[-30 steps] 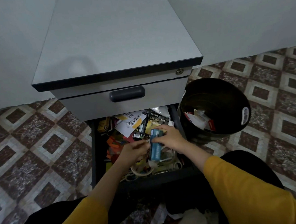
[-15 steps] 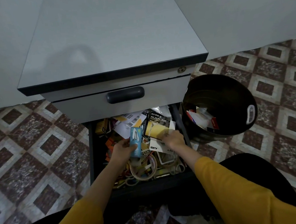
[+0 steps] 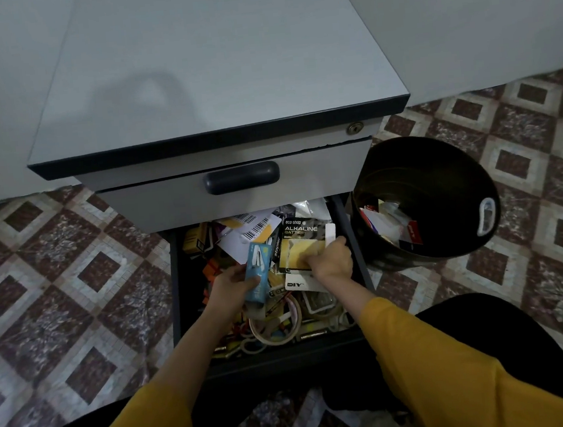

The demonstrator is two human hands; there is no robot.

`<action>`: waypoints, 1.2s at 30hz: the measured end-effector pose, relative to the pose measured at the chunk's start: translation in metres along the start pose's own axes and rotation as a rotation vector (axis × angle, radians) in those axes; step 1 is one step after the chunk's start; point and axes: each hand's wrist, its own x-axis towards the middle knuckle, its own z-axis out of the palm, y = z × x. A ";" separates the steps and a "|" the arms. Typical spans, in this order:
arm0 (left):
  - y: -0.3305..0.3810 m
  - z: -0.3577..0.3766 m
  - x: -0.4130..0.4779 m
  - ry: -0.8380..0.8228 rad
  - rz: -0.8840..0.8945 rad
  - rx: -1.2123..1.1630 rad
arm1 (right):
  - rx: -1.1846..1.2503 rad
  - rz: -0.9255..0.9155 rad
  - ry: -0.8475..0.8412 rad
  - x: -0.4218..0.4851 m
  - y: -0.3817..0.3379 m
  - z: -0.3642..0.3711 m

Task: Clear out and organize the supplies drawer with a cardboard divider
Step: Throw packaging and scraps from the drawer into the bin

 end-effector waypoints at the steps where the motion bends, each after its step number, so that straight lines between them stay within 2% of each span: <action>1: 0.000 0.000 0.000 0.002 -0.004 -0.003 | 0.035 -0.007 -0.012 -0.001 -0.001 -0.001; 9: 0.000 -0.004 -0.012 -0.005 -0.083 -0.139 | 0.274 0.018 -0.233 -0.008 0.005 -0.016; 14: 0.002 -0.003 -0.024 -0.046 -0.054 -0.197 | 0.303 -0.008 -0.382 -0.021 0.022 -0.024; 19: 0.002 0.007 -0.034 -0.061 -0.028 -0.193 | 0.434 -0.049 -0.494 -0.033 0.034 -0.027; 26: 0.004 0.012 -0.045 -0.105 -0.003 -0.321 | 0.568 -0.019 -0.676 -0.045 0.038 -0.032; 29: 0.004 0.010 -0.046 -0.145 -0.009 -0.401 | 0.563 0.028 -0.679 -0.048 0.036 -0.033; 36: 0.002 0.017 -0.043 -0.076 0.051 -0.236 | 0.587 -0.048 -0.620 -0.053 0.026 -0.034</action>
